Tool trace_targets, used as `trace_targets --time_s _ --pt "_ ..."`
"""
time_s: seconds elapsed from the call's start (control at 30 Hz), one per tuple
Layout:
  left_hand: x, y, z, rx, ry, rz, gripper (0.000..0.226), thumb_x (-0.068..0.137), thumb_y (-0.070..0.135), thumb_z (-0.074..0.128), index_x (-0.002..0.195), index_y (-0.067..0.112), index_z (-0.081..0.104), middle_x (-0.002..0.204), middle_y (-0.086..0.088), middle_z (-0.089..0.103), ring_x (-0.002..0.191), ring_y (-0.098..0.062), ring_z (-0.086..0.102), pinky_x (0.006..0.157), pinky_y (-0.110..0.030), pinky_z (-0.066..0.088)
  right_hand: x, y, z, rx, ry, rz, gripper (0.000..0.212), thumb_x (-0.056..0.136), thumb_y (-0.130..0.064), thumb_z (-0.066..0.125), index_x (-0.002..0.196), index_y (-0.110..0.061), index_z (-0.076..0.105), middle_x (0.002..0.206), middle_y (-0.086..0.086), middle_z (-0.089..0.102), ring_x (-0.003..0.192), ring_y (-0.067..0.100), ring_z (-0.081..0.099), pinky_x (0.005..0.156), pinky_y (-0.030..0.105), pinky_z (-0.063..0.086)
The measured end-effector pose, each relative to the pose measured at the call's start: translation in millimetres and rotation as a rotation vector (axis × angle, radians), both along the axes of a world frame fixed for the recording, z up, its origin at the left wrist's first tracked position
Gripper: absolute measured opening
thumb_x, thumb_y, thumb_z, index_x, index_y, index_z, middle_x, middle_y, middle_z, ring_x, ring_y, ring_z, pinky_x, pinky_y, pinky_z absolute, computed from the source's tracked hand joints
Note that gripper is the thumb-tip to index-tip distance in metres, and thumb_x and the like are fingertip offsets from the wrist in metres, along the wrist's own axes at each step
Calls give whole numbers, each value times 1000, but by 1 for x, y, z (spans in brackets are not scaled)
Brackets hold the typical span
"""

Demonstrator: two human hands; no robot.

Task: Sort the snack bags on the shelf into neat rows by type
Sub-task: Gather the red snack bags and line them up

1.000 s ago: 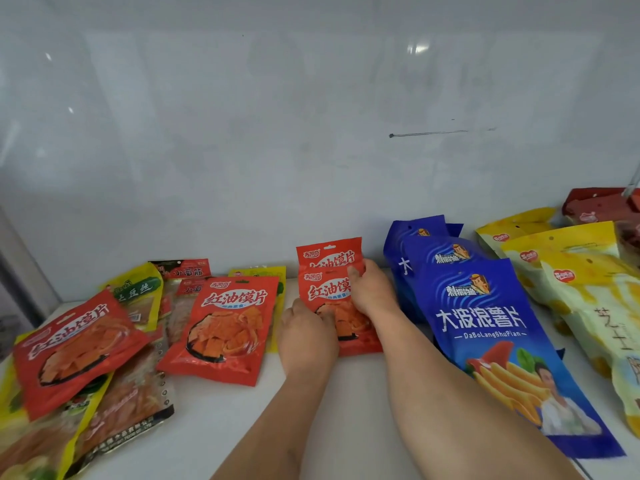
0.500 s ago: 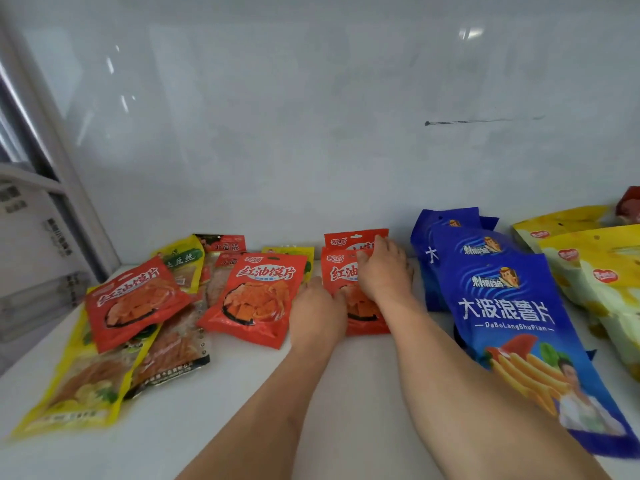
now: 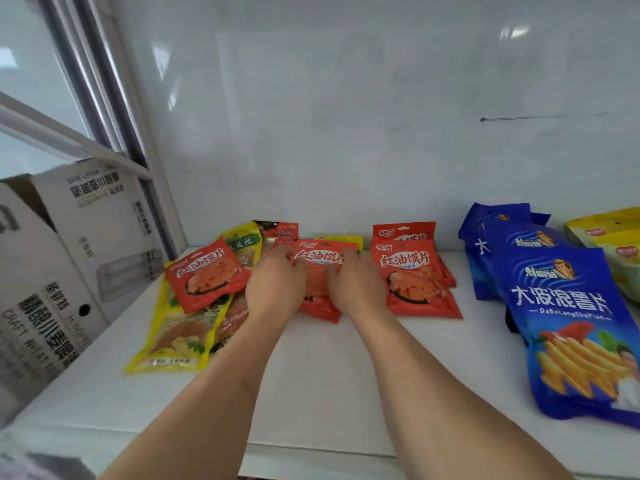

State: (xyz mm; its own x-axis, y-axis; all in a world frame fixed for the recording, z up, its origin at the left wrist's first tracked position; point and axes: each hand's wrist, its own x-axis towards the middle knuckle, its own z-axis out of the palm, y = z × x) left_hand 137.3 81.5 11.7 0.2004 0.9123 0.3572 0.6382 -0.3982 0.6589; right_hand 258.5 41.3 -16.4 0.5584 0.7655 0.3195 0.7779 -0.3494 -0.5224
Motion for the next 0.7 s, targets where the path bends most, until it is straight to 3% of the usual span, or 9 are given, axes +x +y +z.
trace_targets --time_s 0.2,0.33,0.5,0.7 --pt "-64 57 2 -53 90 119 43 94 36 49 129 14 61 133 -15 59 122 -37 51 102 -44 43 -39 12 5 -157 155 -201 69 92 -62 45 140 -13 42 135 14 53 124 34 49 96 41 41" --pt "-99 83 -6 -170 183 242 65 93 45 48 143 5 43 149 -22 41 138 -40 33 115 -48 27 -60 21 1 -159 166 -304 86 84 -73 49 142 -12 38 138 14 52 127 34 47 101 43 36" --pt "-118 96 -23 -355 322 231 112 80 81 46 154 2 20 159 -24 25 143 -43 27 118 -49 19 -74 25 -2 -185 186 -341 100 78 -71 59 152 -14 23 148 15 42 133 36 42 108 46 30" --pt "-122 101 -31 -412 325 182 127 69 87 54 155 2 13 158 -25 23 144 -42 26 118 -49 20 -80 24 0 -24 250 -283 105 73 -56 77 154 -22 19 141 15 40 128 34 45 107 45 39"
